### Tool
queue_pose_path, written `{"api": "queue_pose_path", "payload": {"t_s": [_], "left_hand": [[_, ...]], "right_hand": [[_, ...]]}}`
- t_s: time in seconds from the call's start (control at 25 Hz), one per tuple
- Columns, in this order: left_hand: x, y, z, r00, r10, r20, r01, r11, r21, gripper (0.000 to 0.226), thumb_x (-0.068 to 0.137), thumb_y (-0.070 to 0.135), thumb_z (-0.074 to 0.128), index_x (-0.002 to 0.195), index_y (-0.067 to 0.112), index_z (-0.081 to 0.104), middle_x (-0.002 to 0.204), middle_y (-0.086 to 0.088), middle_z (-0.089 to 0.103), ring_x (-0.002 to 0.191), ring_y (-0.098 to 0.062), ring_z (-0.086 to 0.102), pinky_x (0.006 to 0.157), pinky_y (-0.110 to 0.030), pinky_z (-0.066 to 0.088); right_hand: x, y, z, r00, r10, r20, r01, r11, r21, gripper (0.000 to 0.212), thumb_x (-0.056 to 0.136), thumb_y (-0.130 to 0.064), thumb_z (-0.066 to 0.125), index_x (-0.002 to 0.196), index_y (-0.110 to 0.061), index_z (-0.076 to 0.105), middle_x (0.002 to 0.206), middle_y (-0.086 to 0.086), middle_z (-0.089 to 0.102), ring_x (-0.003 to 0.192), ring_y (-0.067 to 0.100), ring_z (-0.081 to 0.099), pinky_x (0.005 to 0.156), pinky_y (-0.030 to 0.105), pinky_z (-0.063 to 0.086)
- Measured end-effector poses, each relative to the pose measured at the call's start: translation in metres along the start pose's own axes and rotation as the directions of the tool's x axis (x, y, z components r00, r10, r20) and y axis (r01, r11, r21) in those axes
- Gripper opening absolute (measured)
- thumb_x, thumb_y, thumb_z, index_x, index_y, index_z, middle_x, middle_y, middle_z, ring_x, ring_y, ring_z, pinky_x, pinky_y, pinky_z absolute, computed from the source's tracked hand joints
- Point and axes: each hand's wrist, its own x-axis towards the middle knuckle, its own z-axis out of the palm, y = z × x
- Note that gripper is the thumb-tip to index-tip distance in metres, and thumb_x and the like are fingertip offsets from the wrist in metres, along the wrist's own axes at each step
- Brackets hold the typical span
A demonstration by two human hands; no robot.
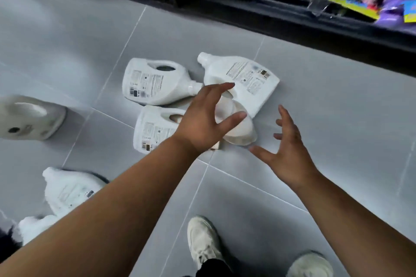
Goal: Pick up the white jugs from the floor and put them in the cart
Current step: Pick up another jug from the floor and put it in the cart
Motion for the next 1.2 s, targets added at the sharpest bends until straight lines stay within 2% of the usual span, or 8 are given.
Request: {"api": "queue_pose_path", "payload": {"t_s": [0.12, 0.36, 0.44, 0.56, 0.76, 0.88, 1.04, 1.2], "left_hand": [[0.017, -0.051, 0.035, 0.984, 0.171, 0.047, -0.173, 0.985, 0.029, 0.059, 0.081, 0.051, 0.067, 0.128, 0.016, 0.06, 0.128, -0.006, 0.058, 0.123, -0.015, 0.051, 0.103, -0.032, 0.042], [0.045, -0.084, 0.07, 0.891, 0.404, -0.208, -0.378, 0.913, 0.156, 0.053, 0.066, 0.045, 0.083, 0.106, 0.012, 0.073, 0.098, -0.01, 0.063, 0.093, -0.008, 0.057, 0.081, -0.013, 0.044], [0.055, -0.087, 0.073, 0.862, 0.426, -0.274, -0.404, 0.905, 0.135, 0.048, 0.066, 0.041, 0.085, 0.103, 0.012, 0.073, 0.094, -0.007, 0.063, 0.09, -0.005, 0.056, 0.082, -0.013, 0.043], [0.066, -0.085, 0.072, 0.855, 0.421, -0.303, -0.412, 0.906, 0.096, 0.038, 0.072, 0.034, 0.084, 0.102, 0.014, 0.071, 0.095, -0.003, 0.066, 0.09, -0.008, 0.06, 0.084, -0.015, 0.044], [0.071, -0.085, 0.057, 0.891, 0.259, -0.372, -0.283, 0.959, -0.01, 0.031, 0.078, 0.031, 0.079, 0.105, 0.027, 0.065, 0.097, 0.006, 0.068, 0.097, -0.002, 0.062, 0.09, -0.014, 0.042], [0.07, -0.088, 0.044, 0.904, 0.031, -0.427, -0.11, 0.981, -0.162, 0.034, 0.078, 0.031, 0.08, 0.108, 0.034, 0.064, 0.104, 0.009, 0.069, 0.105, 0.002, 0.06, 0.099, -0.021, 0.044], [0.056, -0.077, 0.04, 0.901, -0.2, -0.385, 0.065, 0.94, -0.335, 0.033, 0.076, 0.038, 0.08, 0.106, 0.038, 0.066, 0.106, 0.004, 0.071, 0.107, -0.005, 0.06, 0.101, -0.034, 0.047], [0.034, -0.002, 0.016, 0.918, -0.26, -0.3, 0.107, 0.89, -0.443, 0.024, 0.076, 0.031, 0.081, 0.098, 0.031, 0.072, 0.099, 0.007, 0.072, 0.1, -0.006, 0.064, 0.098, -0.033, 0.049]], "right_hand": [[0.035, 0.058, 0.044, 0.999, 0.003, -0.044, 0.0, 0.998, 0.07, 0.112, 0.066, -0.047, 0.083, 0.15, -0.04, 0.009, 0.144, -0.005, 0.036, 0.127, 0.016, 0.047, 0.097, 0.033, 0.043], [0.082, 0.102, 0.098, 0.993, -0.095, -0.075, 0.108, 0.973, 0.203, 0.115, 0.058, -0.046, 0.088, 0.127, -0.076, 0.002, 0.126, -0.018, 0.048, 0.108, -0.006, 0.052, 0.079, 0.004, 0.04], [0.094, 0.105, 0.108, 0.982, -0.066, -0.177, 0.116, 0.952, 0.284, 0.114, 0.046, -0.051, 0.084, 0.124, -0.078, 0.006, 0.115, -0.025, 0.052, 0.099, -0.013, 0.054, 0.073, 0.001, 0.04], [0.103, 0.107, 0.114, 0.962, -0.032, -0.272, 0.129, 0.928, 0.349, 0.111, 0.045, -0.041, 0.085, 0.129, -0.066, 0.017, 0.093, -0.017, 0.061, 0.082, -0.014, 0.058, 0.063, 0.002, 0.041], [0.111, 0.093, 0.116, 0.965, -0.056, -0.257, 0.147, 0.924, 0.353, 0.103, 0.057, -0.018, 0.091, 0.138, -0.046, 0.033, 0.077, -0.017, 0.062, 0.072, -0.013, 0.059, 0.062, 0.005, 0.044], [0.108, 0.072, 0.101, 0.954, -0.071, -0.29, 0.169, 0.929, 0.328, 0.106, 0.049, -0.035, 0.092, 0.139, -0.043, 0.036, 0.076, -0.013, 0.061, 0.075, -0.001, 0.062, 0.068, 0.013, 0.048], [0.087, 0.054, 0.063, 0.96, -0.111, -0.257, 0.166, 0.965, 0.203, 0.092, 0.035, -0.069, 0.081, 0.118, -0.064, 0.042, 0.085, -0.006, 0.066, 0.085, 0.013, 0.064, 0.083, 0.03, 0.052], [0.021, 0.018, 0.0, 0.967, -0.124, -0.224, 0.149, 0.984, 0.098, 0.094, 0.035, -0.075, 0.074, 0.123, -0.049, 0.053, 0.085, -0.005, 0.069, 0.084, 0.014, 0.064, 0.082, 0.03, 0.05]]}}
